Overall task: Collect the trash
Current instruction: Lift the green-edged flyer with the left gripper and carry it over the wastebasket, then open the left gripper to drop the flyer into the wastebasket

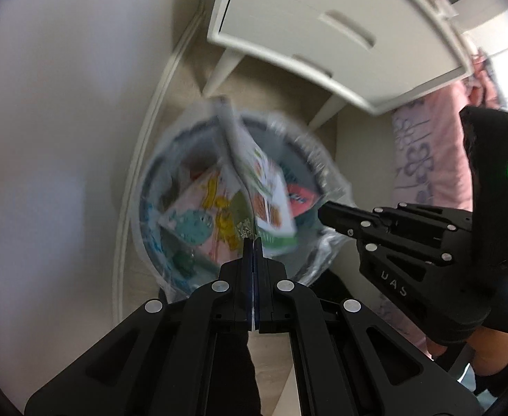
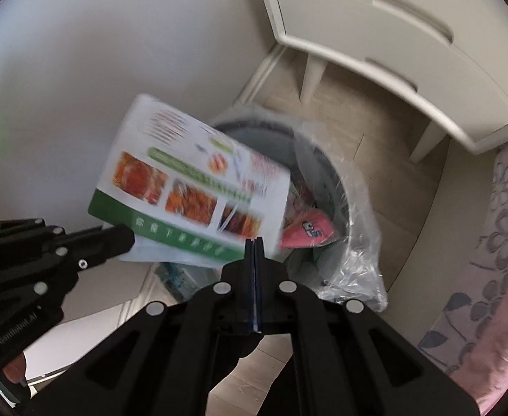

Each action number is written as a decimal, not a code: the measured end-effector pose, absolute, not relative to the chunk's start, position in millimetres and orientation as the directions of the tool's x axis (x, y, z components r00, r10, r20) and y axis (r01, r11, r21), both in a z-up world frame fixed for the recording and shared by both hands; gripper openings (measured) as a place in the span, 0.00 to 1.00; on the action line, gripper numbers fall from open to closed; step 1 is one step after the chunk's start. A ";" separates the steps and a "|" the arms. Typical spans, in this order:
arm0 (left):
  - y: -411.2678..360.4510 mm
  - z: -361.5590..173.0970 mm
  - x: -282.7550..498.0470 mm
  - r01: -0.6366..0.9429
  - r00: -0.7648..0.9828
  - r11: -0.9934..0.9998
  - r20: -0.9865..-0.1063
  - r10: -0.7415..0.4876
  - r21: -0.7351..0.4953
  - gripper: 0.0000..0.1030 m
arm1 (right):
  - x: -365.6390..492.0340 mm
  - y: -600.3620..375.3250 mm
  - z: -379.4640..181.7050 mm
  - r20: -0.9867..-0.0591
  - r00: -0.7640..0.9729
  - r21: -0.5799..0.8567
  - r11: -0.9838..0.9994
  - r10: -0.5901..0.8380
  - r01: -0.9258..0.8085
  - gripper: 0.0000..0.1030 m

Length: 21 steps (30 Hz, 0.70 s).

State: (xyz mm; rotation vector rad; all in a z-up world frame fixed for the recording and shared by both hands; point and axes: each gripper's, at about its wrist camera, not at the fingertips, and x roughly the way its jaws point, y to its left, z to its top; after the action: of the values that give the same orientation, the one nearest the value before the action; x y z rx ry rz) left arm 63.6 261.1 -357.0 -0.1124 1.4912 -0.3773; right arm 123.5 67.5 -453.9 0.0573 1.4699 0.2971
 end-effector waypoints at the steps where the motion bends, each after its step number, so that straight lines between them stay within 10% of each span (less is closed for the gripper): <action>1: 260.3 -364.9 62.6 0.176 0.028 0.938 -0.951 -0.306 -0.297 0.00 | 124.9 67.3 -462.5 -0.970 0.067 0.220 0.962 0.233 -0.163 0.03; 21: 256.7 -462.2 77.7 0.096 -0.027 0.972 -0.977 -0.212 -0.214 0.00 | 154.7 81.1 -535.4 -0.972 -0.014 0.233 0.943 0.236 -0.237 0.03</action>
State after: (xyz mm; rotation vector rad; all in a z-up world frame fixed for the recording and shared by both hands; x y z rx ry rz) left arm 77.7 256.7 -462.2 -0.0916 1.5796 -0.2473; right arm 154.7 81.1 -535.4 -0.0007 1.5402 0.3754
